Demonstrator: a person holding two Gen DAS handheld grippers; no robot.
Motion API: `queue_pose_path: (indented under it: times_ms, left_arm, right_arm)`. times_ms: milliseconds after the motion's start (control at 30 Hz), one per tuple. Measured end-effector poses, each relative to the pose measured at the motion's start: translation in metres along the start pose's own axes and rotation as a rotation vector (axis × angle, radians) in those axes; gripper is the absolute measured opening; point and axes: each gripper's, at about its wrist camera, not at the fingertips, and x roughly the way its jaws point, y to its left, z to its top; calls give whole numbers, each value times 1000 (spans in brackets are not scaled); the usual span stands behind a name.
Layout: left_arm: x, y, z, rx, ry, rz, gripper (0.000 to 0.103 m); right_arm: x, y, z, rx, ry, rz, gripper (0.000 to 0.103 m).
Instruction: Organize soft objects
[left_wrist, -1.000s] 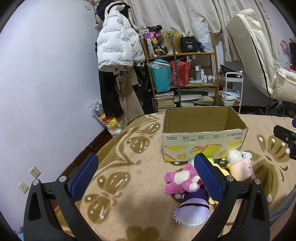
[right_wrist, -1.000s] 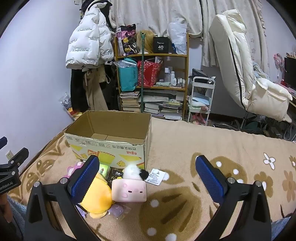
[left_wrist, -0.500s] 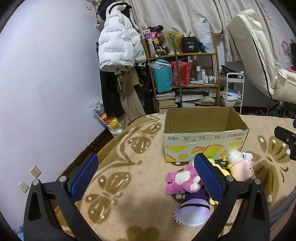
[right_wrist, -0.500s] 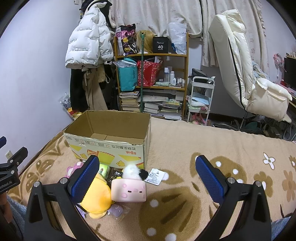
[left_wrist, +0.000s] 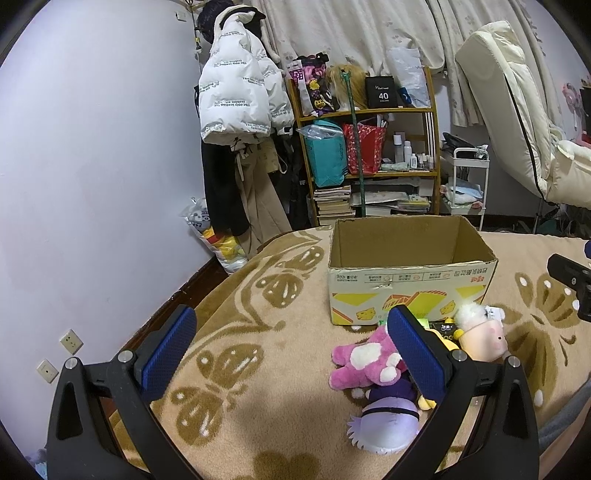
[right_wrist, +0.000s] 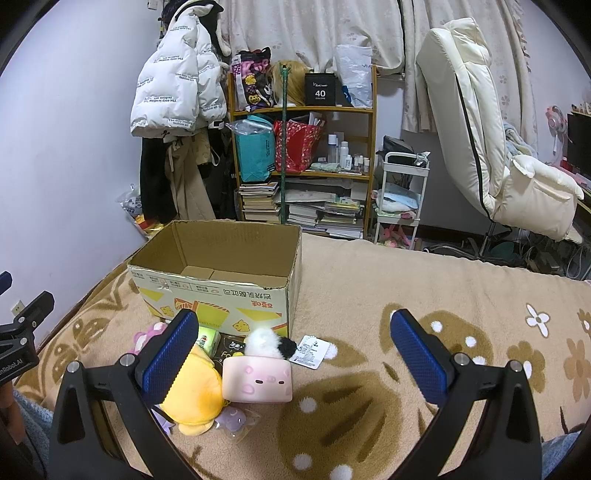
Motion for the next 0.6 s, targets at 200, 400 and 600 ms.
queue_pose_path:
  times_ms: [200, 400, 600]
  left_arm:
    - [-1, 2, 0, -3, -1, 0, 102]
    - [0, 13, 2, -5, -2, 6, 102]
    - [0, 14, 2, -4, -3, 5, 102]
  right_arm:
    - [0, 0, 0, 1, 0, 1, 103]
    - [1, 0, 0, 0, 0, 1, 103]
    - [1, 0, 0, 1, 0, 1, 103]
